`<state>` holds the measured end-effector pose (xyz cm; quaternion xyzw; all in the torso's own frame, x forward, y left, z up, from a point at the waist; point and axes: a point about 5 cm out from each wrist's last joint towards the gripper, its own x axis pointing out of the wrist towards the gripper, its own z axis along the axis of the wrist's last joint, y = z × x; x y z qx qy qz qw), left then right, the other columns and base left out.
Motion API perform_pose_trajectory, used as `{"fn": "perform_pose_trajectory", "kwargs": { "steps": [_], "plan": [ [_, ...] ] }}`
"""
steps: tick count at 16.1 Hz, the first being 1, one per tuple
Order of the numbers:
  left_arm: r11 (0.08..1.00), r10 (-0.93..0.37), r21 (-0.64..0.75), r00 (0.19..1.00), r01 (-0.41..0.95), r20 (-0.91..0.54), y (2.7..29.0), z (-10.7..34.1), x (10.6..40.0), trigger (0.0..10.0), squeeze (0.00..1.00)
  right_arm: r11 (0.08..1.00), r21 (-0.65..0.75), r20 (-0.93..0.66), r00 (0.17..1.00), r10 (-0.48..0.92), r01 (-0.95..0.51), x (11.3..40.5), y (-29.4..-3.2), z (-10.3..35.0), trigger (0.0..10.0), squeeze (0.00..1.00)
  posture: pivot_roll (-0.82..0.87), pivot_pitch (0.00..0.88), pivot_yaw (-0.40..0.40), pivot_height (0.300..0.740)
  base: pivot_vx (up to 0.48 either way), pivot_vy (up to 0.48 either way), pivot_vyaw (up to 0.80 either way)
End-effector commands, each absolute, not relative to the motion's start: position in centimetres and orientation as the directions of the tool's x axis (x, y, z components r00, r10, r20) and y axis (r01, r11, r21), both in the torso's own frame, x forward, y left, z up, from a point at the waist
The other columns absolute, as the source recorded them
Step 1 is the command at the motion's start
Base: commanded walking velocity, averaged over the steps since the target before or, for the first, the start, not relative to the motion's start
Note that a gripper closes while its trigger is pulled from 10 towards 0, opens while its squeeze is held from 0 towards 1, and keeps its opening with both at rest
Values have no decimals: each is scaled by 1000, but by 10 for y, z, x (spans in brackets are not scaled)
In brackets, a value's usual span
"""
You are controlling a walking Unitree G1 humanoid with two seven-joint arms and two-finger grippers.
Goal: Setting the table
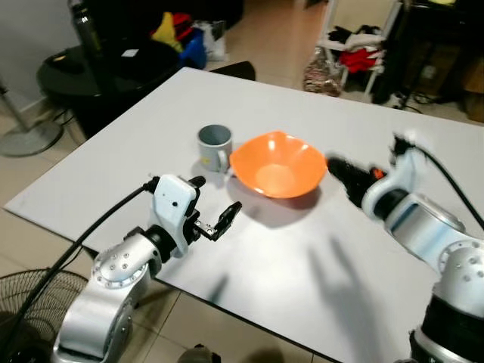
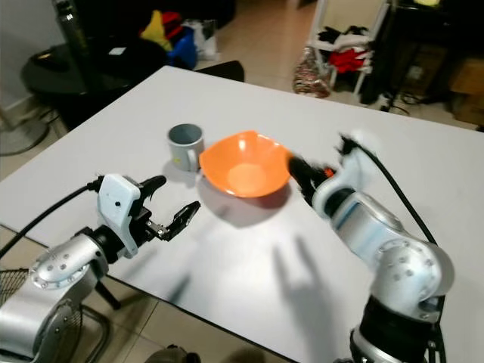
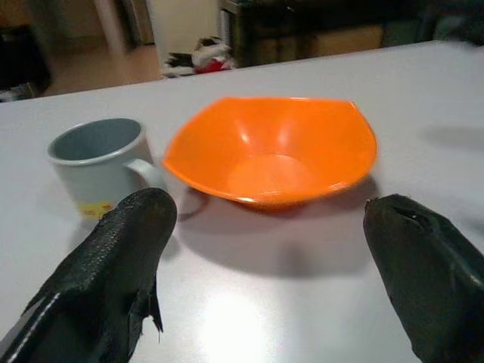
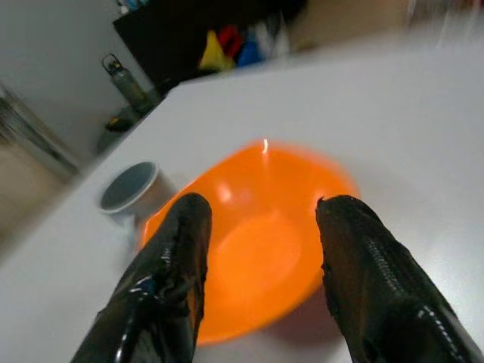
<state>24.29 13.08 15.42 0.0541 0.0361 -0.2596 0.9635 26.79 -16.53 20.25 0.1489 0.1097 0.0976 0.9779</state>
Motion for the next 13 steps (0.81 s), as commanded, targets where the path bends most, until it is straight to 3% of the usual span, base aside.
{"fn": "perform_pose_trajectory", "kwargs": {
  "steps": [1, 4, 6, 8, 13],
  "plan": [
    [915, -377, 121, 922, 385, -84, 142, 154, 251, 10000, 0, 962, 168, -137, 961, 241, -218, 263, -154, 203, 10000, 0, 101, 0, 53, 740, 0, 0, 0],
    [944, -298, 135, 953, 302, -49, 145, 156, 256, 10000, 0, 985, 120, -100, 986, 137, -124, 256, -158, 187, 10000, 0, 80, 0, 58, 740, 0, 0, 0],
    [939, -298, 155, 952, 306, -71, 142, 153, 250, 10000, 0, 995, 98, -158, 986, 47, -32, 248, -161, 173, 10000, 0, 81, 0, 49, 740, 0, 0, 0],
    [938, -285, 182, 956, 294, -72, 139, 149, 248, 10000, 0, 988, 96, -167, 977, 135, -120, 243, -155, 156, 10000, 0, 105, 0, 28, 740, 0, 0, 0],
    [936, -303, 179, 952, 304, -36, 141, 154, 237, 10000, 0, 985, 95, -170, 973, 159, -145, 241, -151, 149, 10000, 0, 135, 0, 4, 740, 0, 0, 0]
  ]
}}
